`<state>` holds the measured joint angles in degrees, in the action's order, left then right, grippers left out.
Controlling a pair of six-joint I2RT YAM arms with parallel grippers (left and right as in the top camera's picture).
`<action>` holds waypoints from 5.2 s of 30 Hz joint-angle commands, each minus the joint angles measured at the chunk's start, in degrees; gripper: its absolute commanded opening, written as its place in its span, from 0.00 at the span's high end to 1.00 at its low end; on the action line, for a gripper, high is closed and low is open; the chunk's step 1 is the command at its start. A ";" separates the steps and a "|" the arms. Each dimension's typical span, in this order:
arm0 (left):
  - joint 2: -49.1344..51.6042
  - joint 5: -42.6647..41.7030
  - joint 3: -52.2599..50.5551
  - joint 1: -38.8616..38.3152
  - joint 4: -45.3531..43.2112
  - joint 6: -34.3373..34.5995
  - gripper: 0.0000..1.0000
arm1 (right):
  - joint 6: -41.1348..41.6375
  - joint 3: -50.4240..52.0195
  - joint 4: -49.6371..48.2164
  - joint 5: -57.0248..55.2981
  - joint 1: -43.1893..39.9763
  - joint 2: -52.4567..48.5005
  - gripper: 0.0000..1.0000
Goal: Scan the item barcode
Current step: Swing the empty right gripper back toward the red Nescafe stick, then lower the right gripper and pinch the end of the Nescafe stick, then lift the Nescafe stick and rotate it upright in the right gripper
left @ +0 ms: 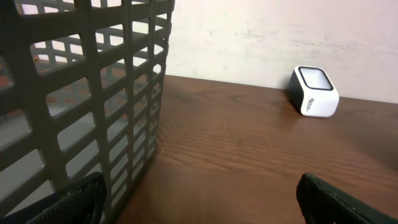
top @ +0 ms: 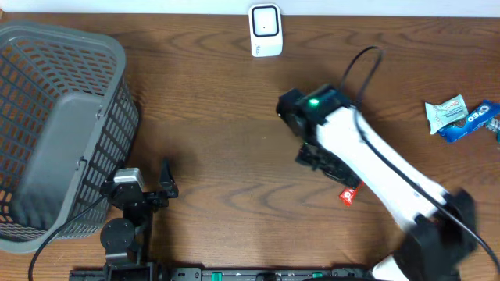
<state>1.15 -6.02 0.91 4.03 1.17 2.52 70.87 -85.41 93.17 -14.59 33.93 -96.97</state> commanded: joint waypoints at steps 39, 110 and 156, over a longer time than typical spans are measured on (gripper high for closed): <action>0.00 -0.96 -0.68 0.28 2.25 -1.01 0.02 | -33.66 37.64 -50.53 12.35 -25.42 11.52 0.40; 0.00 -0.96 -0.68 0.28 2.27 -1.01 0.02 | -28.04 47.65 -62.05 20.76 -23.17 14.23 0.06; 0.00 -0.96 -0.68 0.28 2.27 -1.01 0.02 | -22.91 33.94 -54.99 17.73 -22.67 -13.05 0.51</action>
<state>1.19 -6.00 0.91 4.03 1.21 2.52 48.60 -55.53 40.69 0.21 10.66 -101.97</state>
